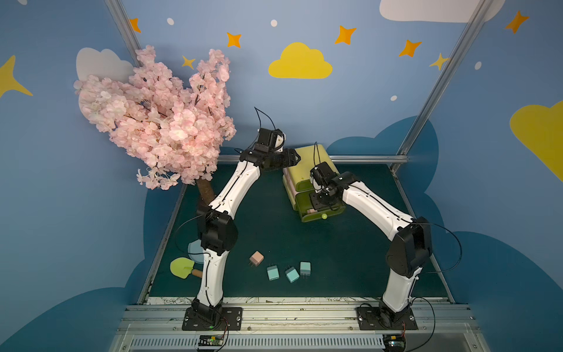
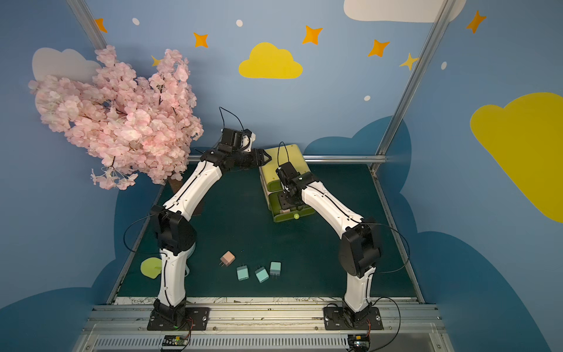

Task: Place the plugs into the drawer by color
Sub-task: Place the plug in the drawer.

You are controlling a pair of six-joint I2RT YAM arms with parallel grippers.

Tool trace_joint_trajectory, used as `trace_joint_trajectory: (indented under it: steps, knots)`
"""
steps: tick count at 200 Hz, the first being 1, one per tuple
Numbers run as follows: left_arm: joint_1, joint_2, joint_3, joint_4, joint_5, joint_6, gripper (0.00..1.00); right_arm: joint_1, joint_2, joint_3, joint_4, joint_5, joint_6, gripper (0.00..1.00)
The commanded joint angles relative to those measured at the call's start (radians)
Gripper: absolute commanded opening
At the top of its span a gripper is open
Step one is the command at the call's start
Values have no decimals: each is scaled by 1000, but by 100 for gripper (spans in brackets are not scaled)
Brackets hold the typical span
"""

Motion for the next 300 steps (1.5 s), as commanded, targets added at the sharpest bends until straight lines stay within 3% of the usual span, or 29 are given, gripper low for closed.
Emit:
trace_joint_trajectory:
  steps: [1, 70, 155, 300]
  knots:
    - [-3, 30, 24, -32, 8, 12, 73, -24, 31, 35, -8, -12, -52, 14]
    - [-2, 67, 80, -65, 10, 19, 73, -62, 104, 74, -60, -18, -60, 14]
    - [4, 74, 79, -66, 11, 19, 73, -48, -6, -3, -44, 24, -2, 14]
    - [4, 68, 76, -69, 13, 18, 73, -44, -51, -85, -33, 4, 47, 14]
